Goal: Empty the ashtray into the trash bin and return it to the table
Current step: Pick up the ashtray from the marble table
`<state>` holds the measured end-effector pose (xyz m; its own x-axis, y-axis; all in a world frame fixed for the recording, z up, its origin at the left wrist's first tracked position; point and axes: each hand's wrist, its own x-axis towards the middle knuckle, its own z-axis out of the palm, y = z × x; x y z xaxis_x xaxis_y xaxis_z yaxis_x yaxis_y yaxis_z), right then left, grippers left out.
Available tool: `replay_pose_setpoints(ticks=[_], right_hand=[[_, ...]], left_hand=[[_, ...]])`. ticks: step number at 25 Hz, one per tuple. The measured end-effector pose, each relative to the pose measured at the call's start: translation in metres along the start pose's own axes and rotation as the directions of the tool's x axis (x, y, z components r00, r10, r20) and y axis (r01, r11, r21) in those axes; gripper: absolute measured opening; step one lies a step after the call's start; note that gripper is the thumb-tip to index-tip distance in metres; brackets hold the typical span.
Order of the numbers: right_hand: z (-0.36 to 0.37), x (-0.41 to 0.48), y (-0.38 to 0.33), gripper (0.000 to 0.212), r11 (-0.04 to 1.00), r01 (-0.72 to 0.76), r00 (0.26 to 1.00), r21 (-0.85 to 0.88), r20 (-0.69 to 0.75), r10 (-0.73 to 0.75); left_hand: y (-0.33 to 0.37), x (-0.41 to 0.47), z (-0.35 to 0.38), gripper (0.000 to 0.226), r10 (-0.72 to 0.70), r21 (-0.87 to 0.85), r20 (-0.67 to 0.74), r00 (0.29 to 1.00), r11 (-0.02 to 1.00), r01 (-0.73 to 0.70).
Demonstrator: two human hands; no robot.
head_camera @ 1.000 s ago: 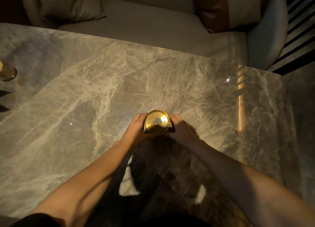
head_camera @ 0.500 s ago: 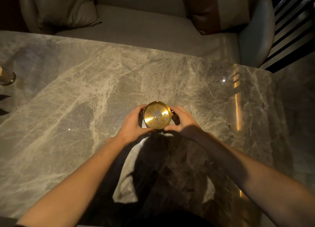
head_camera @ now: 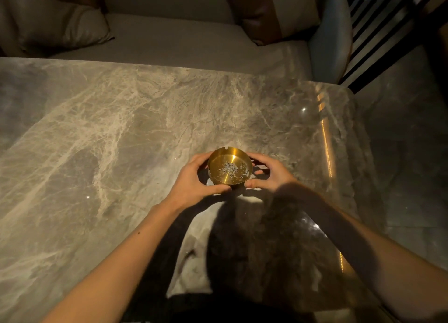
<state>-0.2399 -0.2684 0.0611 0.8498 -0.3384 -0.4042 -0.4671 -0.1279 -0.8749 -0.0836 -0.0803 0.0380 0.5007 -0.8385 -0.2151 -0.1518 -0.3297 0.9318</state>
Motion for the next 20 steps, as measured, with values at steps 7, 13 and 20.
replay_pose_setpoints(ticks=[7,13,20], right_hand=[[-0.108,-0.058,0.061,0.079,0.996,0.055,0.998,0.064,0.001,-0.056],[-0.215,-0.117,0.115,0.077,0.993,0.083,0.997,0.086,-0.014,-0.082],[-0.274,-0.159,0.147,0.073,0.980,0.058,0.995,0.190,-0.097,-0.040]], left_hand=[[0.055,0.019,0.124,0.101,-0.027,-0.018,-0.039,0.999,0.999,0.026],[0.104,0.033,0.255,0.101,-0.063,-0.051,-0.095,0.994,0.997,0.058],[0.142,0.056,0.326,0.106,-0.056,-0.066,-0.041,0.998,0.996,0.054]])
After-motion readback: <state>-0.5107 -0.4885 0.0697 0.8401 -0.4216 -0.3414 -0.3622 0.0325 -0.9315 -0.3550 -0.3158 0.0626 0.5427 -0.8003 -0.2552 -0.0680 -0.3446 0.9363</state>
